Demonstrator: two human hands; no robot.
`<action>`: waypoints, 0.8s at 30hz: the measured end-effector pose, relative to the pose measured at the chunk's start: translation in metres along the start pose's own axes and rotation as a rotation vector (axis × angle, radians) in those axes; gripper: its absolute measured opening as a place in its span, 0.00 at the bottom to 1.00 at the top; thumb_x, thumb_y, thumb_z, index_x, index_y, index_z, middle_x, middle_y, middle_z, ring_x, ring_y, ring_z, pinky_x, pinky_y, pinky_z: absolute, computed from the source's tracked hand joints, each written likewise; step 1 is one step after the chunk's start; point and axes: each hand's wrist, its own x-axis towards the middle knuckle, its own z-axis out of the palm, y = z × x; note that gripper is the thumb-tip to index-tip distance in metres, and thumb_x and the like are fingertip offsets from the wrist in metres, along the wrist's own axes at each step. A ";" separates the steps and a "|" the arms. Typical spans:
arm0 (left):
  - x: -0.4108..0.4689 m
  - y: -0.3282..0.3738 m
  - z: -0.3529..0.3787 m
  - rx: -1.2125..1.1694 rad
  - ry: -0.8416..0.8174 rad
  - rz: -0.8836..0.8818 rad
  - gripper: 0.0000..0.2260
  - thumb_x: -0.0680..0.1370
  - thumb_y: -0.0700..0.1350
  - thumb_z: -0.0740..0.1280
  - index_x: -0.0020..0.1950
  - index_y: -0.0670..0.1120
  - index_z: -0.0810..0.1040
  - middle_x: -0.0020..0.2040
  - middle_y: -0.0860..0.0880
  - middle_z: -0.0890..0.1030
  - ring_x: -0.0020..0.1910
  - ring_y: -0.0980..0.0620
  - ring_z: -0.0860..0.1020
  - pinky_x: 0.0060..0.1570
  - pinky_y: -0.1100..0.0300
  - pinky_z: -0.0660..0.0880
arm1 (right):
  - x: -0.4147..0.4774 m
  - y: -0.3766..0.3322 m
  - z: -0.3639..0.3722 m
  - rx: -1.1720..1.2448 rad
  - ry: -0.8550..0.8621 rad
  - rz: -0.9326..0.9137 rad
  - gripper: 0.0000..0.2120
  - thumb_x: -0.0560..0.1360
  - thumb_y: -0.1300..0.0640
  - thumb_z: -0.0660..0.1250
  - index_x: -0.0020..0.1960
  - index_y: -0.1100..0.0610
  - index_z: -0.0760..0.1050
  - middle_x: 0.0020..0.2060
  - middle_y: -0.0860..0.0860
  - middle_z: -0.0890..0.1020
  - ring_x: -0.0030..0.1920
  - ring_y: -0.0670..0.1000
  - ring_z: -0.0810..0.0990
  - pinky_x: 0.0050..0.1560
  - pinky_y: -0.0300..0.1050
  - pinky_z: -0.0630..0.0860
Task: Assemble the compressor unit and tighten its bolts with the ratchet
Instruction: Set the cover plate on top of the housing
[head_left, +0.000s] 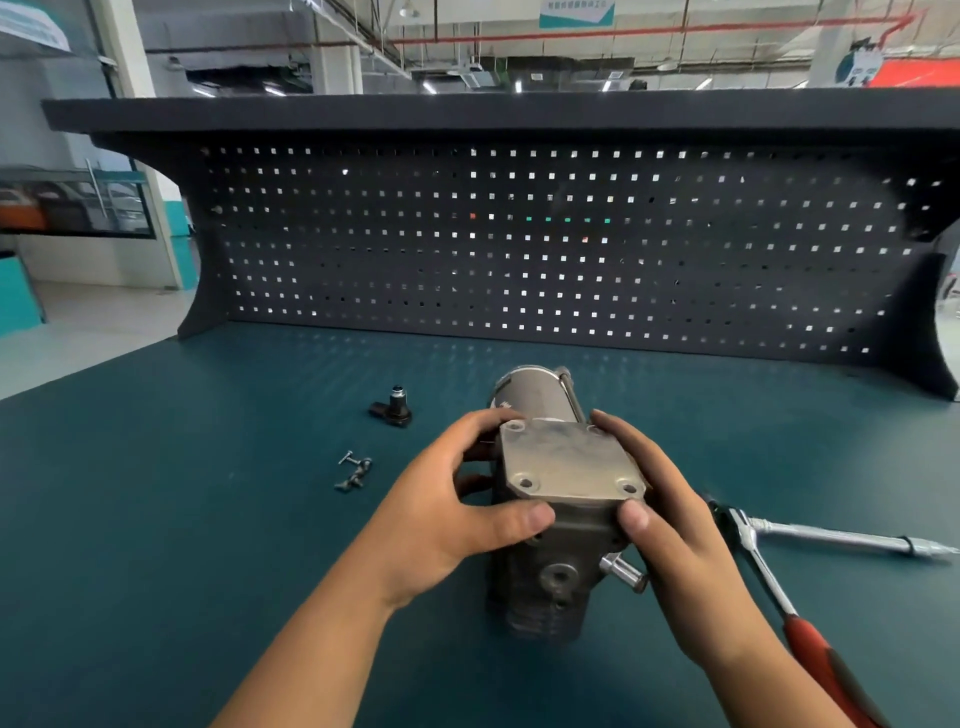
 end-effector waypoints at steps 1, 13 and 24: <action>0.001 0.000 -0.001 0.006 -0.005 0.003 0.34 0.57 0.54 0.76 0.63 0.52 0.73 0.57 0.52 0.79 0.58 0.53 0.78 0.56 0.55 0.74 | 0.000 0.000 0.000 0.008 0.002 0.004 0.28 0.67 0.47 0.65 0.66 0.52 0.69 0.59 0.40 0.79 0.56 0.40 0.79 0.50 0.29 0.73; 0.003 0.002 -0.008 0.057 -0.101 0.024 0.33 0.56 0.60 0.77 0.60 0.61 0.74 0.59 0.55 0.78 0.59 0.52 0.77 0.55 0.54 0.74 | 0.002 0.001 0.000 -0.004 -0.009 0.083 0.39 0.63 0.32 0.70 0.69 0.45 0.67 0.65 0.48 0.76 0.66 0.49 0.73 0.59 0.38 0.72; -0.003 0.011 -0.002 -0.005 -0.109 -0.020 0.36 0.52 0.66 0.78 0.59 0.64 0.74 0.59 0.57 0.79 0.60 0.55 0.77 0.57 0.54 0.73 | 0.005 -0.010 0.003 0.026 -0.022 0.116 0.39 0.62 0.32 0.71 0.67 0.50 0.69 0.63 0.46 0.77 0.66 0.47 0.73 0.57 0.34 0.72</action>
